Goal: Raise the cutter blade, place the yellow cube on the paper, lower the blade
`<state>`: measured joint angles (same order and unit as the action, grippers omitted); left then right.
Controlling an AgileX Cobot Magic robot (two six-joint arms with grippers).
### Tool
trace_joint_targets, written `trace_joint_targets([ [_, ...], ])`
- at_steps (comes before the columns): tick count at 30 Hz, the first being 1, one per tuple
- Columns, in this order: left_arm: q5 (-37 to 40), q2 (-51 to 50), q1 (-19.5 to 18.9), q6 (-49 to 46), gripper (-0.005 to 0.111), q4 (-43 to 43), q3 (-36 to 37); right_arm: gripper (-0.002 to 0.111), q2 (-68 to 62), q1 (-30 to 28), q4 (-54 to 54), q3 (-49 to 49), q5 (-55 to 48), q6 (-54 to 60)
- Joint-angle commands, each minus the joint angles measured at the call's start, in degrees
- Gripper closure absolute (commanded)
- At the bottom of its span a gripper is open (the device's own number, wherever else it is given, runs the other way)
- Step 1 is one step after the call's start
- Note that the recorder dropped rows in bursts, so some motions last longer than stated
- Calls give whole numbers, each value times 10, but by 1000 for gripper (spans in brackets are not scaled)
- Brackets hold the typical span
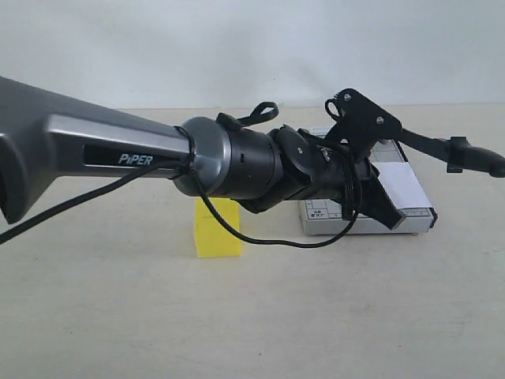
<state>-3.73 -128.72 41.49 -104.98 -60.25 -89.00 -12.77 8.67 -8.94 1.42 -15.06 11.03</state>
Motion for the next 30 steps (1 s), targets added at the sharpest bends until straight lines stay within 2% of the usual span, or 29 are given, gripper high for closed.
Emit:
trace_joint_targets([
  [1,-10,14,-3,-13,102,-3,-4,108,2,-1,3,-3,3,1],
  [11,-61,8,-16,-13,102,-3,-4,108,2,-1,3,-3,3,0],
  [20,-58,-27,-16,-13,102,-3,-10,108,2,-1,3,-3,3,0],
  [30,-34,-65,-9,-13,102,-3,-70,108,2,-1,3,-3,3,-1],
])
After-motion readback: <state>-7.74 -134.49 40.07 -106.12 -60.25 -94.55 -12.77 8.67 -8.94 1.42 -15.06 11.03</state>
